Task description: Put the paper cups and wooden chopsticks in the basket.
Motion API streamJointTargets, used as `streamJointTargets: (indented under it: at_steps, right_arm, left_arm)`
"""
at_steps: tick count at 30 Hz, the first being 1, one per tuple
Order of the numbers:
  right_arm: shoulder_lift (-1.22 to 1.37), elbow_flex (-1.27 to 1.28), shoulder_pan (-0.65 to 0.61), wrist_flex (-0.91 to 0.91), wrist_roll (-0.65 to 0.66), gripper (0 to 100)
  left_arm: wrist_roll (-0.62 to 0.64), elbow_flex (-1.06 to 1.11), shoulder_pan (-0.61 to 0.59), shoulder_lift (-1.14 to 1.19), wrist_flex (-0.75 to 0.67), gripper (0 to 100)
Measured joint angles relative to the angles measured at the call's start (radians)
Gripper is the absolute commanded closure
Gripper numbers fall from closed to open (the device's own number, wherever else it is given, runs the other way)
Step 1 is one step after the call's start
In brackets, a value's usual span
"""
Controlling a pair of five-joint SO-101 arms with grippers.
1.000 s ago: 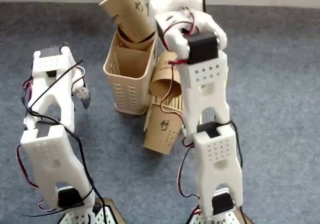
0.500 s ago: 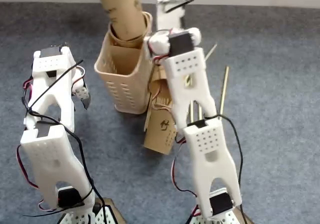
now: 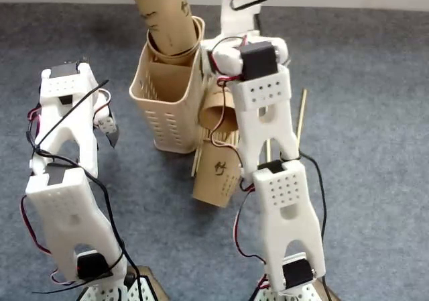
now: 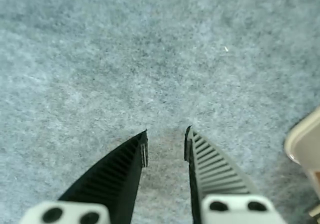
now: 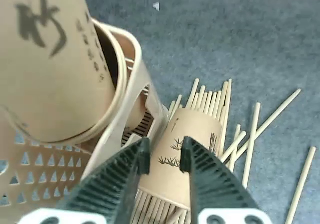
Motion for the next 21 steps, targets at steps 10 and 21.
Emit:
streamJointTargets:
  at_steps: [10,21]
  right_arm:
    - [-0.101,0.000,-0.089,-0.055,0.000,87.5]
    - [0.049,-0.003,-0.110,-0.135,0.000,87.5]
  left_arm:
    - [0.000,0.000,0.000,0.000,0.000,86]
    - [0.000,0.000,0.000,0.000,0.000,86]
